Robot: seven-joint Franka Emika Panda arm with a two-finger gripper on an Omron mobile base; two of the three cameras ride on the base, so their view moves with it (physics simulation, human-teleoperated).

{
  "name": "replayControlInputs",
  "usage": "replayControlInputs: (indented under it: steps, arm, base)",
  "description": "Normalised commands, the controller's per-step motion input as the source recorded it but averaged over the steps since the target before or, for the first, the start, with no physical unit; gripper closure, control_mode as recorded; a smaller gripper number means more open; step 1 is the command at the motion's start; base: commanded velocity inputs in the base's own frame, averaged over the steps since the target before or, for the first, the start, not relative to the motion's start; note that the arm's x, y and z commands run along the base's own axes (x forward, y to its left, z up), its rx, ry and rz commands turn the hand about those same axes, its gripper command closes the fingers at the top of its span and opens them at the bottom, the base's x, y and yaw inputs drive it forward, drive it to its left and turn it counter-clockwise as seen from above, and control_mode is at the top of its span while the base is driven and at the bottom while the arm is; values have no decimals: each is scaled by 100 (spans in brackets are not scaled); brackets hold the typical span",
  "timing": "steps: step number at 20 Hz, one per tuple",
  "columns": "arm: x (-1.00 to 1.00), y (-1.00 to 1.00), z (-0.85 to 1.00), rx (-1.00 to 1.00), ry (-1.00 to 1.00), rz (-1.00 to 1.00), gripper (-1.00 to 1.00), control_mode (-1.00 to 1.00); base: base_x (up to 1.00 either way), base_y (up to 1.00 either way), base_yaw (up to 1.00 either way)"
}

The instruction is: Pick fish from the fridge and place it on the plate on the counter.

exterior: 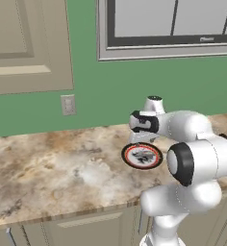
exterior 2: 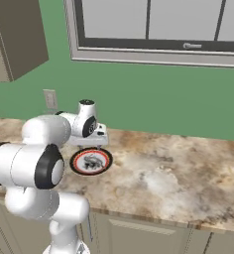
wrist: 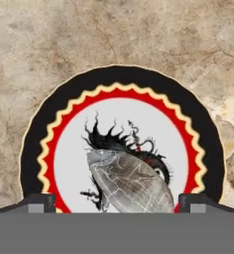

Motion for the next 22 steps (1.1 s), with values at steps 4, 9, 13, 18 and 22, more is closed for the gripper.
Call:
replayControlInputs:
  steps: [4, 9, 13, 18, 22]
  arm:
    - [-42, 9, 78, -4, -13, 0, -100, -100]
    - [-89, 7, 81, -5, -11, -4, -100, -100]
    - [-98, 0, 89, 0, -8, -9, -100, -100]
    - [-100, -1, 80, 2, -6, -14, -100, -100]
    - [-98, -8, 60, 2, -6, -11, -100, -100]
  base:
    - [0, 0, 0]
    - [0, 0, 0]
    - [0, 0, 0]
    - [0, 0, 0]
    - [0, 0, 0]
